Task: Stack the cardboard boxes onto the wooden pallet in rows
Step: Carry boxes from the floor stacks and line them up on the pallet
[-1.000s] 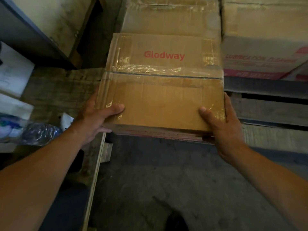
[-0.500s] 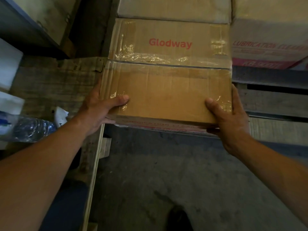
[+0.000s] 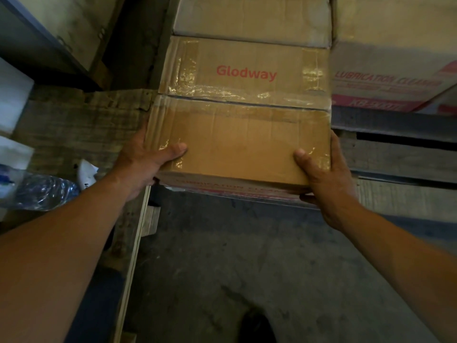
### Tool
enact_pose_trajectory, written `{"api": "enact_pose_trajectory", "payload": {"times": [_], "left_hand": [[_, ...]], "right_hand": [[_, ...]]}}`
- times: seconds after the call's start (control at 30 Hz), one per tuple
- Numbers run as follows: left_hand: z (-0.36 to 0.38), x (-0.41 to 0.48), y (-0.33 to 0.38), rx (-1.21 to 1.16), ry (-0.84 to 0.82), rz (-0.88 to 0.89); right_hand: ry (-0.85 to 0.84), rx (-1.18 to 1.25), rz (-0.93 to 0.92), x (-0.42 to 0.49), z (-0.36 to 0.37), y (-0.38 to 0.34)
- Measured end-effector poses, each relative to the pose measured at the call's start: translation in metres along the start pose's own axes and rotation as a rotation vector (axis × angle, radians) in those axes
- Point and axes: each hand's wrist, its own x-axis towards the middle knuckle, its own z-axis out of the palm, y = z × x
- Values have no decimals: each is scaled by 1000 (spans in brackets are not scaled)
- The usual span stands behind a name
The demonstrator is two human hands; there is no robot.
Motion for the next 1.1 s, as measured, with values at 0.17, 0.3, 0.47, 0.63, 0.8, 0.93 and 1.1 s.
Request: {"api": "enact_pose_trajectory", "payload": {"times": [0.17,0.3,0.47,0.63,0.8,0.93,1.1], "left_hand": [[19,-19,-1,247,402,75],[50,-54,6,359,640,272],[134,-90,50,415,540,439],[268,-135,109,423,312,537],[437,-202,175,469,136,660],[577,-255,227,430,-29,737],[734,-297,282,414,-193,821]], "right_hand": [[-33,-58,-24,-3,-14,0],[51,-157,-42,-13,-51,13],[125,-118,-12,-32,-153,36],[245,-122,16,-49,-294,53],[417,-129,35,-69,-468,64],[562,-127,58,-85,-613,73],[737,-39,104,-88,-755,93]]}}
